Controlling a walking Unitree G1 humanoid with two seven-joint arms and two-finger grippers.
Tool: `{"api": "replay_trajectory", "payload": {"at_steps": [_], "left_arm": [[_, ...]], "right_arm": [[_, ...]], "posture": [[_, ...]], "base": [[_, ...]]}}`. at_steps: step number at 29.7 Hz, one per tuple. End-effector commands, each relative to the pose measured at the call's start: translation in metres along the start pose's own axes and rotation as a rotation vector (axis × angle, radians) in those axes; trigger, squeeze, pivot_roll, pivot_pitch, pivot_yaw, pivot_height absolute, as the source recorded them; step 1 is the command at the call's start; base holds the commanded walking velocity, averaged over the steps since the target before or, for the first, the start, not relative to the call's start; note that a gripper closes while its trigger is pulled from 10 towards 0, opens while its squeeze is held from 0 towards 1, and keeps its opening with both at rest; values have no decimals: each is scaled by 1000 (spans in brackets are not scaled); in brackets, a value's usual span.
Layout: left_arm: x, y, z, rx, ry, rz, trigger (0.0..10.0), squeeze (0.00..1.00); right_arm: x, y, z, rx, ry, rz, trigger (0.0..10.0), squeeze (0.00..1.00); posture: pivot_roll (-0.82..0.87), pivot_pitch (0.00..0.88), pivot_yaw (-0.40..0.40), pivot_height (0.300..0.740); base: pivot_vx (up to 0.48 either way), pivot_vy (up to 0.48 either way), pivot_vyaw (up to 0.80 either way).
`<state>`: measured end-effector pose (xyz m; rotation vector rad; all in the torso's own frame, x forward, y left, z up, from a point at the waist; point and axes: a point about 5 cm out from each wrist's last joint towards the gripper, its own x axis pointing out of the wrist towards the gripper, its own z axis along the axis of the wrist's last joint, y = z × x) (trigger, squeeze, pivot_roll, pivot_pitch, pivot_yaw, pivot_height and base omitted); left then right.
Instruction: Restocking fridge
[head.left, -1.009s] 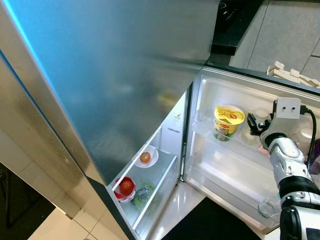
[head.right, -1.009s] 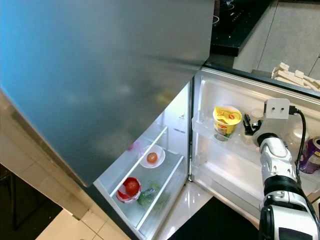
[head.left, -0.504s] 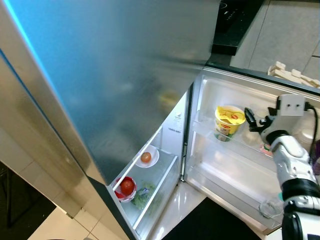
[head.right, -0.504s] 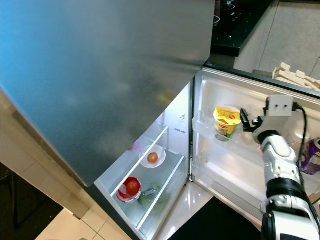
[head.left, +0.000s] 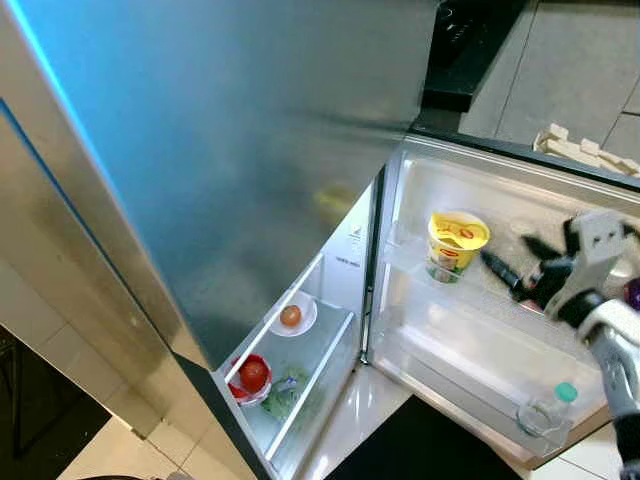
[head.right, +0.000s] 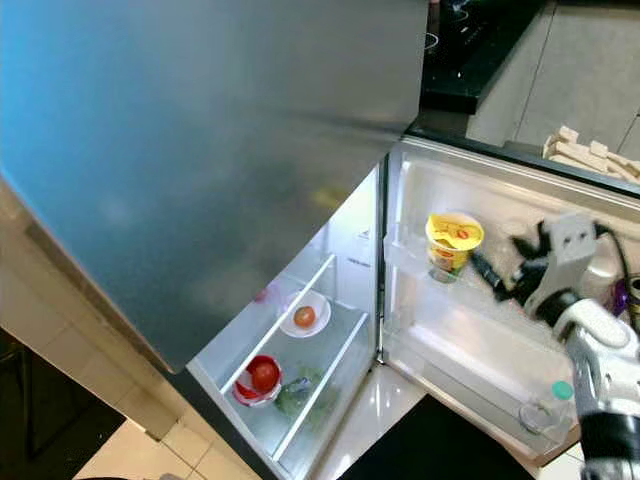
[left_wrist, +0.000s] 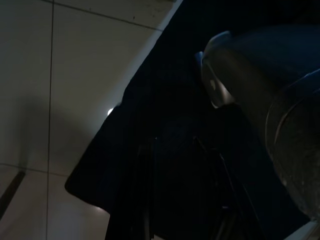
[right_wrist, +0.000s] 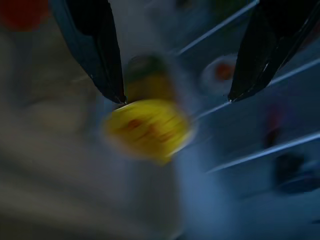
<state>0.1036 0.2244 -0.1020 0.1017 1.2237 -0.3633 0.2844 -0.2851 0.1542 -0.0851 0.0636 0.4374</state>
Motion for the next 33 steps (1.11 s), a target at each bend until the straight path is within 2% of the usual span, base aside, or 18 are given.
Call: {"api": "replay_trajectory", "payload": {"at_steps": [1, 3, 4, 6, 7, 9, 11, 12, 13, 14, 16, 19, 22, 24, 25, 30, 31, 33], "left_arm": [[-1, 0, -5, -1, 22, 4, 10000, 0], [0, -1, -5, -5, 20, 6, 10000, 0], [0, -1, -5, -5, 20, 6, 10000, 0], [1, -2, -4, -11, 17, 9, 10000, 0], [1, -2, -4, -11, 17, 9, 10000, 0], [2, -3, -3, -40, 5, 26, 10000, 0], [3, -4, -1, -64, -5, 41, 10000, 0], [3, -4, -1, -69, -9, 46, 10000, 0], [3, -4, -1, -69, -9, 46, 10000, 0], [3, -4, 0, -75, -10, 54, 10000, 0], [3, -4, 0, -75, -10, 54, 10000, 0], [4, -4, 1, -123, -21, 82, 10000, 0], [4, -4, 0, -143, -24, 89, 10000, 0], [4, -6, -3, -175, -23, 101, 10000, 0], [4, -6, -3, -175, -23, 101, 10000, 0], [5, -9, -8, -226, -19, 115, 10000, 0], [5, -9, -8, -226, -19, 115, 10000, 0], [6, -9, -8, -245, -23, 122, 10000, 0]], "right_arm": [[1, 15, -2, 24, 9, 113, 10000, 0], [-4, 34, -22, 94, 61, 237, 10000, 0], [-4, 34, -22, 94, 61, 237, 10000, 0], [-5, 43, -39, 143, 106, 267, 10000, 0], [-5, 43, -39, 143, 106, 267, 10000, 0], [-3, 50, -80, 194, 246, 228, 10000, 0], [-6, 59, -115, 243, 368, 193, 10000, 0], [-8, 62, -125, 263, 407, 177, 10000, 0], [-8, 62, -125, 263, 407, 177, 10000, 0], [-11, 65, -140, 270, 472, 143, 10000, 0], [-11, 65, -140, 270, 472, 143, 10000, 0], [-29, 84, -184, 330, 669, 11, 10000, 0], [-37, 89, -196, 352, 726, -51, 10000, 0], [-54, 96, -214, 355, 826, -179, 10000, 0], [-54, 96, -214, 355, 826, -179, 10000, 0], [-76, 106, -234, 351, 935, -328, 10000, 0], [-76, 106, -234, 351, 935, -328, 10000, 0], [-84, 107, -238, 376, 940, -417, 10000, 0]], "posture": [[37, 20, 70, 740], [33, 18, 62, 740], [33, 18, 62, 740], [32, 18, 61, 740], [32, 18, 61, 740], [32, 6, 48, 740], [31, 2, 39, 740], [31, 2, 39, 740], [31, 2, 39, 740], [39, 0, 26, 740], [39, 0, 26, 740], [47, 0, 2, 740], [49, 0, -3, 740], [53, 0, -12, 740], [53, 0, -12, 740], [51, 0, -23, 740], [51, 0, -23, 740], [46, 0, -23, 740]], "base": [[0, 0, 0], [0, 0, 0], [0, 0, 0], [0, 0, 0], [0, 0, 0], [0, 0, 0], [0, 0, 0], [0, 0, 0], [0, 0, 0], [0, 0, 0], [0, 0, 0], [0, 0, 0], [0, 0, 0], [0, 0, 0], [0, 0, 0], [0, 0, 0], [0, 0, 0], [0, 0, 0]]}}
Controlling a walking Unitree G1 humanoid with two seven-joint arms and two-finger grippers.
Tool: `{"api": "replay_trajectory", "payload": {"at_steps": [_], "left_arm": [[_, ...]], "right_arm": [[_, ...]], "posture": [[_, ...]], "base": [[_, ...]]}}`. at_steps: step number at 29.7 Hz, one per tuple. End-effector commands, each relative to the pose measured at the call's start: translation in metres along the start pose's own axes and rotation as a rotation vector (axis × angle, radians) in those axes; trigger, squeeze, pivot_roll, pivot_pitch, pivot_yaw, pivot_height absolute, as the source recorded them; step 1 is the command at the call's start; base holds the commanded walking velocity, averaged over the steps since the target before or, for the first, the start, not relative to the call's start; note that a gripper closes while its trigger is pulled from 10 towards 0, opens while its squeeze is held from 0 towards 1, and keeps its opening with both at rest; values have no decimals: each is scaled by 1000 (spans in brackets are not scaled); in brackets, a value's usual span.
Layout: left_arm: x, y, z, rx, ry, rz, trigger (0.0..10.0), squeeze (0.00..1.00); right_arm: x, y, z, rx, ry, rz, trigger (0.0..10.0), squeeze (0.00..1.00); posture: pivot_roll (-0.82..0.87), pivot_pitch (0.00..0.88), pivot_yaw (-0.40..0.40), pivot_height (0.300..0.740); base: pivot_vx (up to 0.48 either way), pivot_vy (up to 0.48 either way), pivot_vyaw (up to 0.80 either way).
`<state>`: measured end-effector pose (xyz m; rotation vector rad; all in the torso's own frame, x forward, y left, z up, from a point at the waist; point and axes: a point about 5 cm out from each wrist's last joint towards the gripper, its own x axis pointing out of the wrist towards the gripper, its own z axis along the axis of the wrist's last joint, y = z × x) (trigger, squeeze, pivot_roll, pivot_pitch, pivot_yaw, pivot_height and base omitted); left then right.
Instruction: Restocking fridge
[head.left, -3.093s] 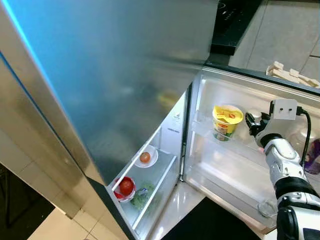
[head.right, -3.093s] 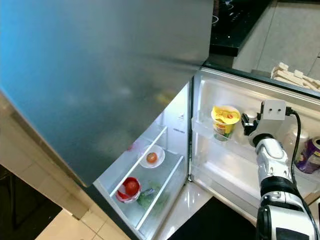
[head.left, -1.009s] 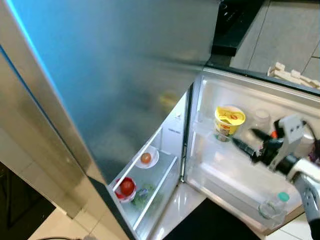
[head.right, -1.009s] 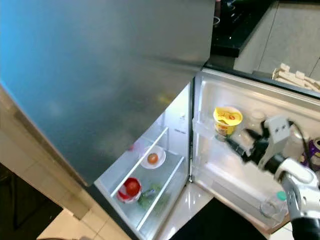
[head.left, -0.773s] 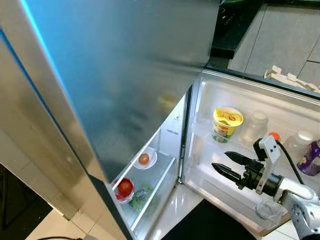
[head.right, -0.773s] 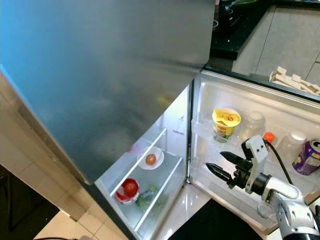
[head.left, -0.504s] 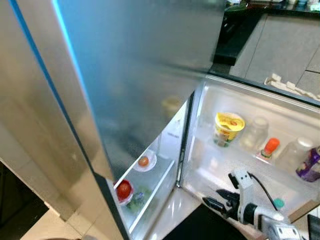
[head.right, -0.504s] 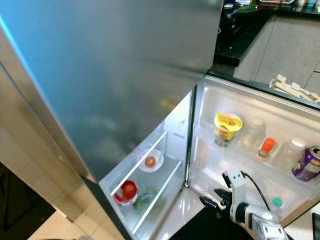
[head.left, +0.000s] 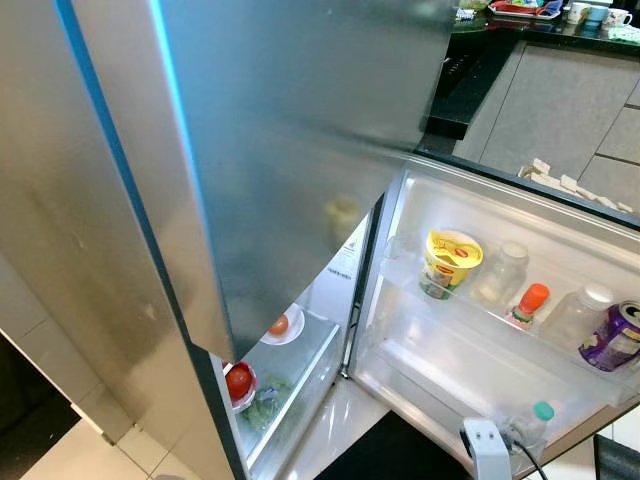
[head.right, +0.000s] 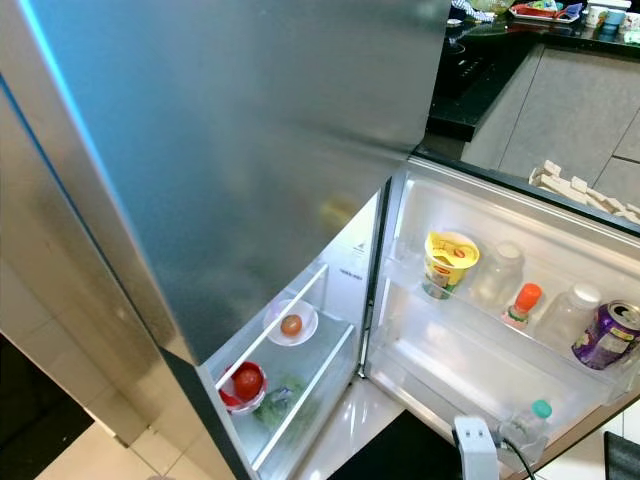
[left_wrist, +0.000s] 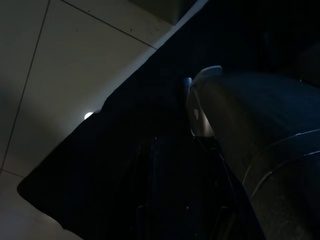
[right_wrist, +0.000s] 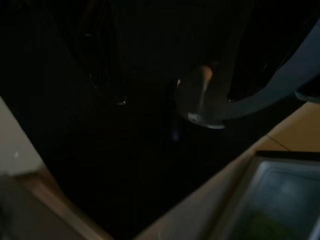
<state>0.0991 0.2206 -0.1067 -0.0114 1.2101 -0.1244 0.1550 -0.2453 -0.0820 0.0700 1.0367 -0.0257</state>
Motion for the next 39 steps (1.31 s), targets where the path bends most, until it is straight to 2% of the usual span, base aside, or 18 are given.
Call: {"api": "replay_trajectory", "payload": {"at_steps": [1, 4, 6, 10, 17, 22, 39], "left_arm": [[1, -5, -4, -45, 8, 5, 10000, 0], [1, -5, -3, -54, 6, 10, 10000, 0], [3, -7, 0, -84, -9, 17, 10000, 0], [4, -10, 1, -96, -12, 13, 10000, 0], [4, -11, 1, -92, -6, 11, 10000, 0], [4, -9, 3, -78, -9, 17, 10000, 0], [4, -12, 0, -72, 2, 12, 10000, 0]], "right_arm": [[-1, -4, -7, 56, -6, -62, 10000, 0], [-2, -6, -9, 75, -5, -83, 10000, 0], [-5, -9, -25, 79, 49, -121, 10000, 0], [-7, -10, -37, 60, 96, -126, 10000, 0], [-6, -9, -36, 27, 102, -122, 10000, 0], [-3, -5, -29, -41, 104, -102, 10000, 0], [-4, 2, -39, -75, 138, -76, 10000, 0]], "posture": [[45, 0, -28, 740], [45, 0, -28, 740], [48, 0, -43, 740], [43, 0, -42, 740], [41, 0, -40, 740], [56, 0, -32, 740], [49, 0, -37, 740]], "base": [[0, 0, 0], [0, 0, 0], [0, 0, 0], [0, 0, 0], [-139, 0, 0], [-259, 0, 0], [-306, 0, 0]]}}
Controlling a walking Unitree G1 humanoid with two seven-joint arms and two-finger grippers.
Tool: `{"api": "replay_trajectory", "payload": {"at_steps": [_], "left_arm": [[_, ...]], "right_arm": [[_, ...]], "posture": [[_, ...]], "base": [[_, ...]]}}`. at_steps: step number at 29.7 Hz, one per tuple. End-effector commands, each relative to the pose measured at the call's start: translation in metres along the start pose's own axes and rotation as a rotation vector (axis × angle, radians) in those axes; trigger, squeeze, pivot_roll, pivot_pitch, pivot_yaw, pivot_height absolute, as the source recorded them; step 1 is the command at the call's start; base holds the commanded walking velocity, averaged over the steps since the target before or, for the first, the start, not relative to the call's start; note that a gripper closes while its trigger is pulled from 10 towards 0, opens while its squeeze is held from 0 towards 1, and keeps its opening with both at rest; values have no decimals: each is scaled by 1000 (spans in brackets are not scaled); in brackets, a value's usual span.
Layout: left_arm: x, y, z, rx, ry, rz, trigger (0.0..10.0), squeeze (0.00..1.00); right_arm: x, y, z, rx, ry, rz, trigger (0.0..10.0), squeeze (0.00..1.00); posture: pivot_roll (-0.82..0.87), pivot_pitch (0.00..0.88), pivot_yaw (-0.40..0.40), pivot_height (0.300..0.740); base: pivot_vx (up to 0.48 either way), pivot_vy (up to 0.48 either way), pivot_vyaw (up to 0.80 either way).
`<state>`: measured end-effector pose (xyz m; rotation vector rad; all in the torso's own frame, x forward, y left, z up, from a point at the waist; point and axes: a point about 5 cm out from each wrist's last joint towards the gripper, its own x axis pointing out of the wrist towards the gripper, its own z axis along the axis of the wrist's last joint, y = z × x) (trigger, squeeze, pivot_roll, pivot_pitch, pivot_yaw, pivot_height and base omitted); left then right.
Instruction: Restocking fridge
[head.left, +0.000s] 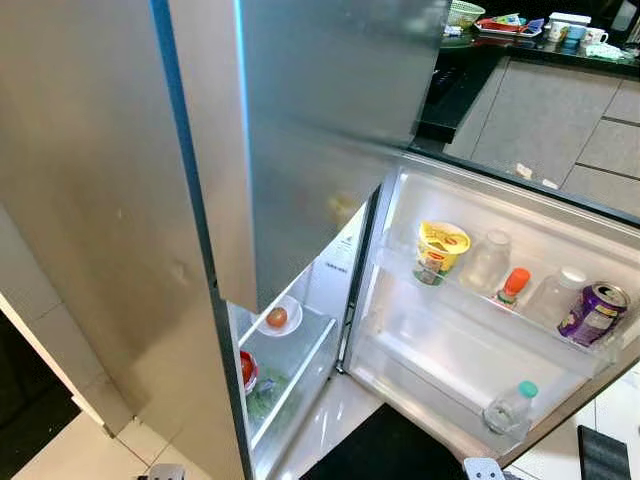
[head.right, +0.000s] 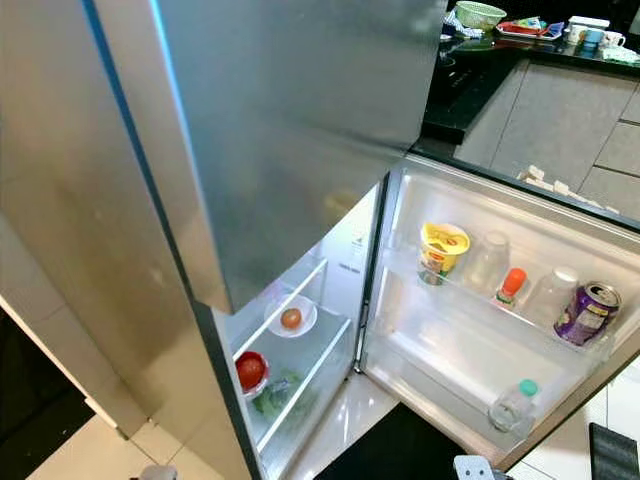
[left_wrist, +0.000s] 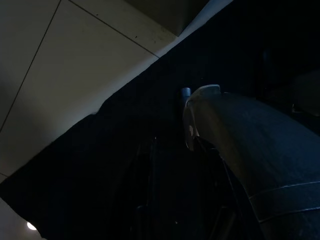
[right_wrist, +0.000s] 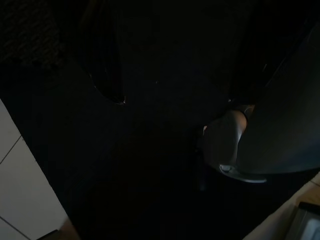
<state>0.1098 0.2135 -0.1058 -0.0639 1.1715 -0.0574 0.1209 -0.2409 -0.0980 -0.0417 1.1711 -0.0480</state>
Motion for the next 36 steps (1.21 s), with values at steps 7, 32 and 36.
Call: {"api": "replay_trajectory", "payload": {"at_steps": [7, 32, 36], "left_arm": [[1, -8, -12, -1, 45, -19, 10000, 0], [0, -8, -13, 15, 52, -30, 10000, 0], [0, -8, -13, 16, 53, -32, 10000, 0]], "right_arm": [[0, 2, -4, 0, 15, 5, 10000, 0], [0, 9, -10, 2, 26, 18, 10000, 0], [0, 9, -10, 3, 26, 18, 10000, 0]], "posture": [[52, 0, -39, 740], [50, 0, -25, 740], [51, 0, -25, 740]], "base": [[-330, 0, 0], [-373, 0, 0], [-421, 0, 0]]}}
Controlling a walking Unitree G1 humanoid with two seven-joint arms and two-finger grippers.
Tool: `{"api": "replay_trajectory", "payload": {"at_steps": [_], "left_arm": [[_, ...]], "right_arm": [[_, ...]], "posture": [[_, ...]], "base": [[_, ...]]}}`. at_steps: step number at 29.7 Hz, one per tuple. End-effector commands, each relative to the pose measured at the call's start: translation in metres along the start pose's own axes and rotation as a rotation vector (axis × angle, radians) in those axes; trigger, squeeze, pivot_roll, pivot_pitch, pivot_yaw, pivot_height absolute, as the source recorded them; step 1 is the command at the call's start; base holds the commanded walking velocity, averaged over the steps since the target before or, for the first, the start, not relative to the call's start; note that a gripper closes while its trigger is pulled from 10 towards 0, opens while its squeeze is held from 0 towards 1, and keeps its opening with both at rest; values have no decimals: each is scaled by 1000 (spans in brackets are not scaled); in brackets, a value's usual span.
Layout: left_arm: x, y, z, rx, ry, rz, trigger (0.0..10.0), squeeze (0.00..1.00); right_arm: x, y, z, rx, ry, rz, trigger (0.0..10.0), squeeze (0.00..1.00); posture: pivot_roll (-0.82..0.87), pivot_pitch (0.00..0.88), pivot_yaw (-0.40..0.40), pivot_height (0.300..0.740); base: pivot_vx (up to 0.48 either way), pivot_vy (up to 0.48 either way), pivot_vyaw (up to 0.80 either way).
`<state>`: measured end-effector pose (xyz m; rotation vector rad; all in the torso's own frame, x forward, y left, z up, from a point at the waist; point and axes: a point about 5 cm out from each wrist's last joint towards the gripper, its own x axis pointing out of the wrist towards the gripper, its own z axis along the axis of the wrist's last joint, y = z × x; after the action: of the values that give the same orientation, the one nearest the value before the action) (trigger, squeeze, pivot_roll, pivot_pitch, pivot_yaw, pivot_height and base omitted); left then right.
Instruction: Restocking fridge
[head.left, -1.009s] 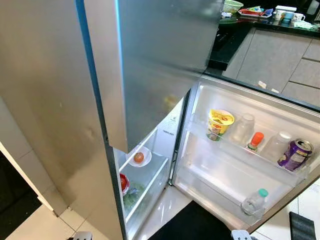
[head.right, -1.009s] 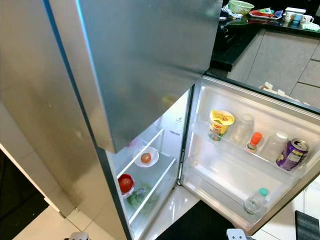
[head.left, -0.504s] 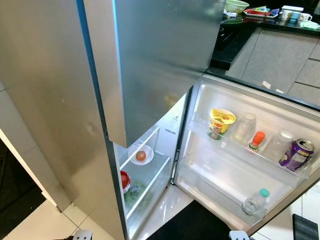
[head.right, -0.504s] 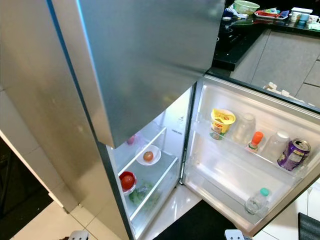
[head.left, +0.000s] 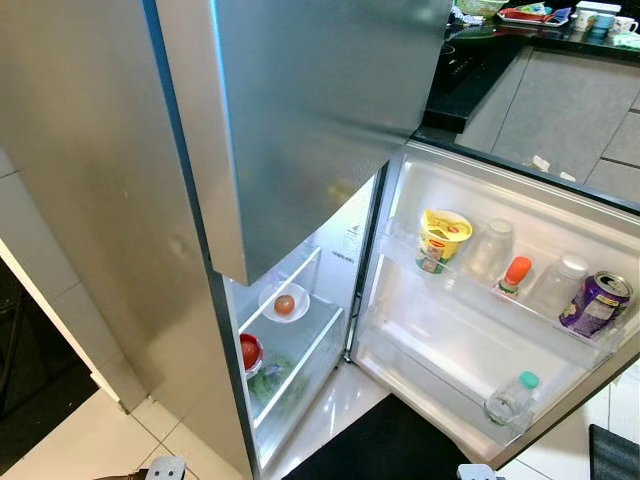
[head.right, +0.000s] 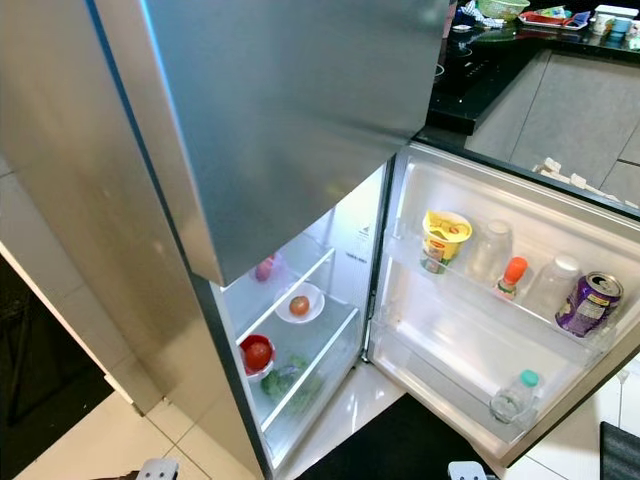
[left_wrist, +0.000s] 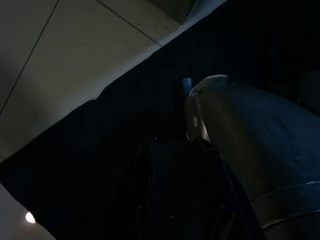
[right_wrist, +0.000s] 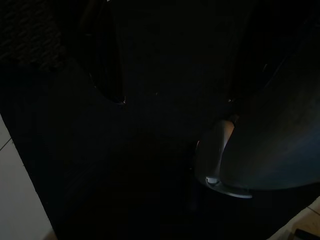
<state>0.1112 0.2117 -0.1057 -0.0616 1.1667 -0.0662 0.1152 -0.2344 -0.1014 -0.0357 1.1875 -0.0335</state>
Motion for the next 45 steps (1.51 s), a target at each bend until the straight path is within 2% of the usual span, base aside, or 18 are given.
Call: {"api": "replay_trajectory", "payload": {"at_steps": [1, 38, 45], "left_arm": [[0, -6, -14, 9, 57, -26, 10000, 0], [0, -6, -13, 21, 58, -35, 10000, 0], [-1, -4, -13, 16, 60, -20, 10000, 0]], "right_arm": [[0, 2, -4, 6, 10, 3, 10000, 0], [0, 3, -8, 0, 21, 10, 10000, 0], [0, 5, -8, -2, 22, 13, 10000, 0]], "posture": [[51, 0, -25, 740], [54, 0, -22, 740], [53, 0, -22, 740]], "base": [[-420, 0, 0], [-419, 0, 0], [-90, 0, 0]]}}
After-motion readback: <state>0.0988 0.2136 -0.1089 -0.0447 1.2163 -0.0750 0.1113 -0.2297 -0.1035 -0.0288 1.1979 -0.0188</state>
